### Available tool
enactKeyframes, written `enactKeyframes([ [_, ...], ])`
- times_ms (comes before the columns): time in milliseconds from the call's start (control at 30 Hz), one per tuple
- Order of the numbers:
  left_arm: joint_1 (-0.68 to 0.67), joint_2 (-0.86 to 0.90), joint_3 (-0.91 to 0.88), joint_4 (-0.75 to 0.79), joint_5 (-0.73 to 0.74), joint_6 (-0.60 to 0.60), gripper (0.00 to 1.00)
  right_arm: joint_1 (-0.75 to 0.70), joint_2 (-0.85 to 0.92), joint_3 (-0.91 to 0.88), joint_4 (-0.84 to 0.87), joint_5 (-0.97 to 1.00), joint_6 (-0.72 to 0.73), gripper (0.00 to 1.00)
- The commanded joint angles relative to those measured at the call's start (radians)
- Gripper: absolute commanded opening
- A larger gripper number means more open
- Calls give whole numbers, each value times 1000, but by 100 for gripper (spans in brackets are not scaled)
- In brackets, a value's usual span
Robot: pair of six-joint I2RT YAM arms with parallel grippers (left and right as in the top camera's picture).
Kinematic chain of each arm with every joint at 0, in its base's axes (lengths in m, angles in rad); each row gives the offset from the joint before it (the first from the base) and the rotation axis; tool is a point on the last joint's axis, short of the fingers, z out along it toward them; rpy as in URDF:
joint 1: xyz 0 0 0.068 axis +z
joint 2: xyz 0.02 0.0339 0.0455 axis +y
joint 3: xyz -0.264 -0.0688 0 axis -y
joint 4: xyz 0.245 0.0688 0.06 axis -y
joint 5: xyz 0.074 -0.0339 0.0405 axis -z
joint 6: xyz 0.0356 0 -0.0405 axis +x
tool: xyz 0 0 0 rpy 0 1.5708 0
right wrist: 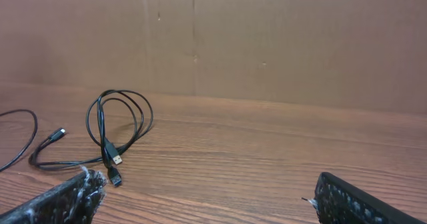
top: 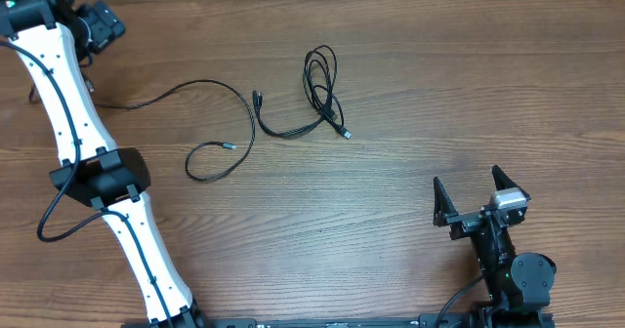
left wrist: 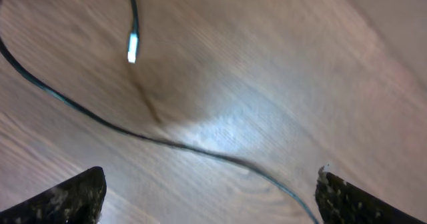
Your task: Untangle cables
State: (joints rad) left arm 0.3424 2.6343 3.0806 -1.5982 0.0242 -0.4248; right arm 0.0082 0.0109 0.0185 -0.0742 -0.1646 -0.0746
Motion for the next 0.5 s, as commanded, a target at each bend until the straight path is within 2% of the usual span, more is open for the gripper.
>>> enactKeyframes([
  [0, -11, -8, 9, -56, 35, 29, 100, 3, -8, -10, 4, 7, -2, 100],
  [100, -12, -7, 1, -92, 61, 61, 100, 3, -8, -10, 4, 7, -2, 100],
  [233, -28, -7, -54, -92, 272, 163, 100, 3, -8, -10, 3, 7, -2, 100],
  [467, -80, -7, -215, -73, 279, 132, 100, 3, -8, -10, 4, 7, -2, 100],
])
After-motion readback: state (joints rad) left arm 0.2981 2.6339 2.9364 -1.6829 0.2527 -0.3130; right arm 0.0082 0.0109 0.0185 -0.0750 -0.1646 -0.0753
